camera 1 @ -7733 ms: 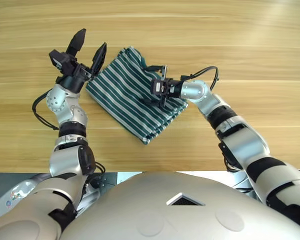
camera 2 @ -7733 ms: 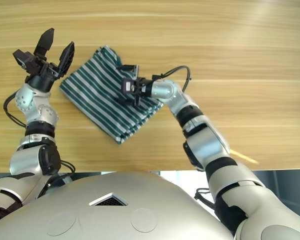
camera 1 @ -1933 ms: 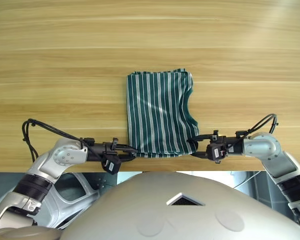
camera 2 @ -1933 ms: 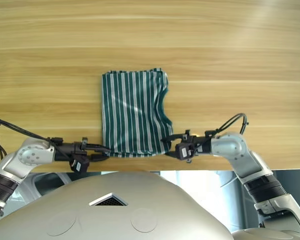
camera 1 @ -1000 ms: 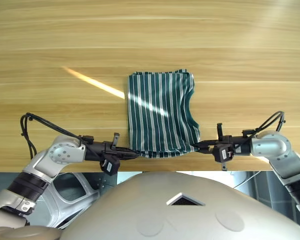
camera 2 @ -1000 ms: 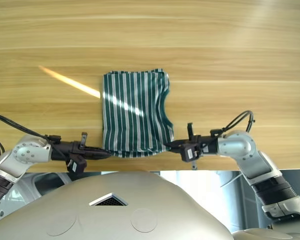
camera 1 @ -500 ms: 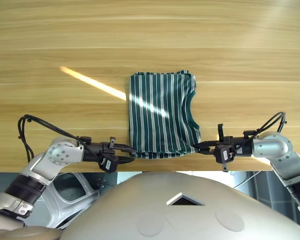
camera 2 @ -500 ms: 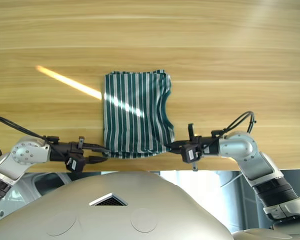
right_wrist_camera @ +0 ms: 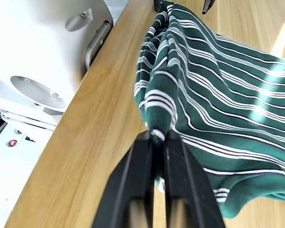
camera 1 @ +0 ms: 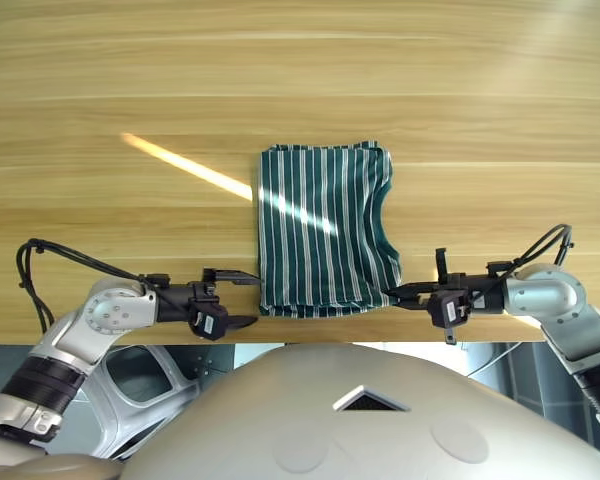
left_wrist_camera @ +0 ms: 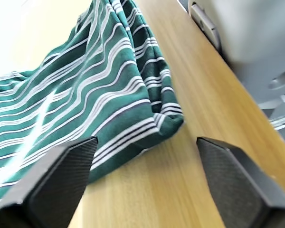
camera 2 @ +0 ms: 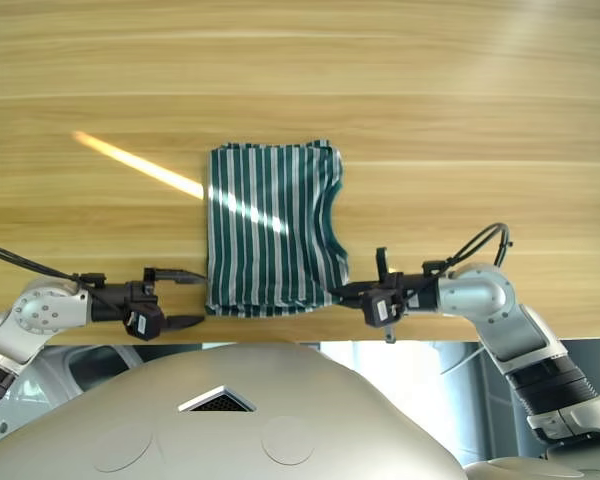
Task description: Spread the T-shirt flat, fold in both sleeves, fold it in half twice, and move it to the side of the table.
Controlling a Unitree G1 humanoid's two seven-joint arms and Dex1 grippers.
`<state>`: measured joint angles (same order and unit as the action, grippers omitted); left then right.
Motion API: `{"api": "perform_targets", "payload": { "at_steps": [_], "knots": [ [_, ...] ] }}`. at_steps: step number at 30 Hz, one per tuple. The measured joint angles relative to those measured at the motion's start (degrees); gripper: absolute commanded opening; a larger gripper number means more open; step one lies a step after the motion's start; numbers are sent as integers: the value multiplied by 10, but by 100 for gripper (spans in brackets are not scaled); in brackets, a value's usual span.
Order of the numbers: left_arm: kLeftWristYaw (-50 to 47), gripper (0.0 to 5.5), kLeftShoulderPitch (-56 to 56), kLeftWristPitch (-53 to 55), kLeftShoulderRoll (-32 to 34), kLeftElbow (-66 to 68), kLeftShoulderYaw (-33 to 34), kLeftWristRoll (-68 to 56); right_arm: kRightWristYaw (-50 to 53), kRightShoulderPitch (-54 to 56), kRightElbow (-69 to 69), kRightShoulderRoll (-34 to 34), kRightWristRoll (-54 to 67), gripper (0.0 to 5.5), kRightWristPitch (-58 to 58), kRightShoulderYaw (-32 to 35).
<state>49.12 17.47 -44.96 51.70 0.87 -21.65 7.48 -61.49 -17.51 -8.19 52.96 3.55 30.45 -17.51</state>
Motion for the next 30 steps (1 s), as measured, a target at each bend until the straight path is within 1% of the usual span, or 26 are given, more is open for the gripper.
{"api": "perform_targets", "payload": {
  "at_steps": [4, 6, 7, 14, 18, 19, 24, 30],
  "knots": [
    [-8, 499, 0, -2, -19, -5, -10, 5, 0, 0, 0, 0, 0, 6, 0, 1],
    [-8, 517, -1, -9, -24, -8, -19, 7, 0, 0, -1, 0, 0, 6, 0, 1],
    [-7, 517, -1, -10, -24, -9, -22, 7, 0, 0, -2, 0, 0, 6, 0, 1],
    [2, 399, -9, -22, -24, -5, -38, 12, 0, 0, -5, 0, 0, 6, -1, 1],
    [2, 330, -20, -28, -23, 12, -38, 12, 0, 2, -5, -1, 0, 6, -1, 1],
    [2, 324, -21, -30, -23, 16, -38, 12, 0, 2, -5, -1, 0, 6, -1, 0],
    [-4, 231, -40, -43, -24, 38, -37, 21, 0, 5, -5, -2, -1, 6, -1, 0],
    [-12, 134, -45, -46, -27, 53, -38, 25, 0, 5, -5, -2, -1, 6, -1, 0]
  ]
}}
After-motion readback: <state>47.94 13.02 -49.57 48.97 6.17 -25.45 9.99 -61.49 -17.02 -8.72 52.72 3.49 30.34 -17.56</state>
